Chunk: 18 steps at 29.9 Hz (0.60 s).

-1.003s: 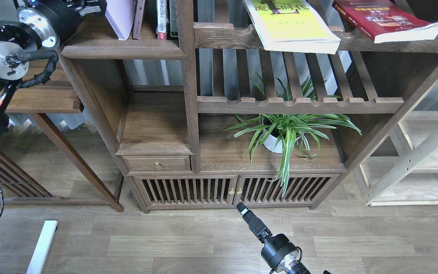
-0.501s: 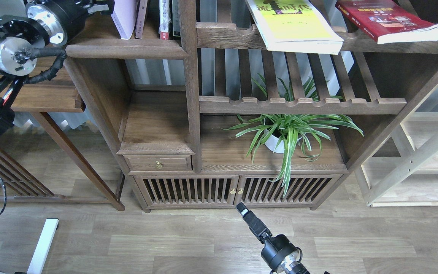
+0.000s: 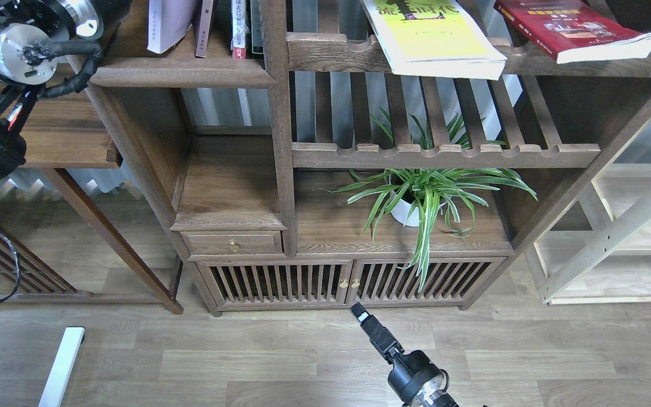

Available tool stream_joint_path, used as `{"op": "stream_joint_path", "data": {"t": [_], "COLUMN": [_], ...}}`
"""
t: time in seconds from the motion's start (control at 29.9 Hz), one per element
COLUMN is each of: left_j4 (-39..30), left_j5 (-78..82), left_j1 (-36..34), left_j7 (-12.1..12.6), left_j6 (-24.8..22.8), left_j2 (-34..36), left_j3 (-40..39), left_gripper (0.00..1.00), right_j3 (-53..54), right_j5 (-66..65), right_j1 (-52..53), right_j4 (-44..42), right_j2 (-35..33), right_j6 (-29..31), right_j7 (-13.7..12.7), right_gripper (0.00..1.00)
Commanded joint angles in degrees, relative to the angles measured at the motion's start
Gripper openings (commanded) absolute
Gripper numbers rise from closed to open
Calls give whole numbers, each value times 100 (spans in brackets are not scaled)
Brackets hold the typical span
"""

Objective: Organize books on shelf
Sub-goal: 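Press the white book upright among the top-shelf books with left gripper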

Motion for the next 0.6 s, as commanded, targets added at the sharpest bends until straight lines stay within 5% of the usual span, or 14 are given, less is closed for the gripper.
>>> {"op": "stream_joint_path", "data": {"t": [0.0,0.57], "left_j4": [9,668], "left_j5": [1,-8], "left_j1": [3,-462], "left_j7": [-10,-423], "left_j6": [0,0], "left_j2": [-7,-569], "left_j3": [4,-14], "left_gripper": [40,45], "right_j3": [-9,0], "right_j5": [0,0], "right_j1": [2,-50], "right_j4": [-1,-1], "right_j2": [0,0], "right_j6": [0,17], "right_j7": [0,-8], "right_gripper": [100,100]}}
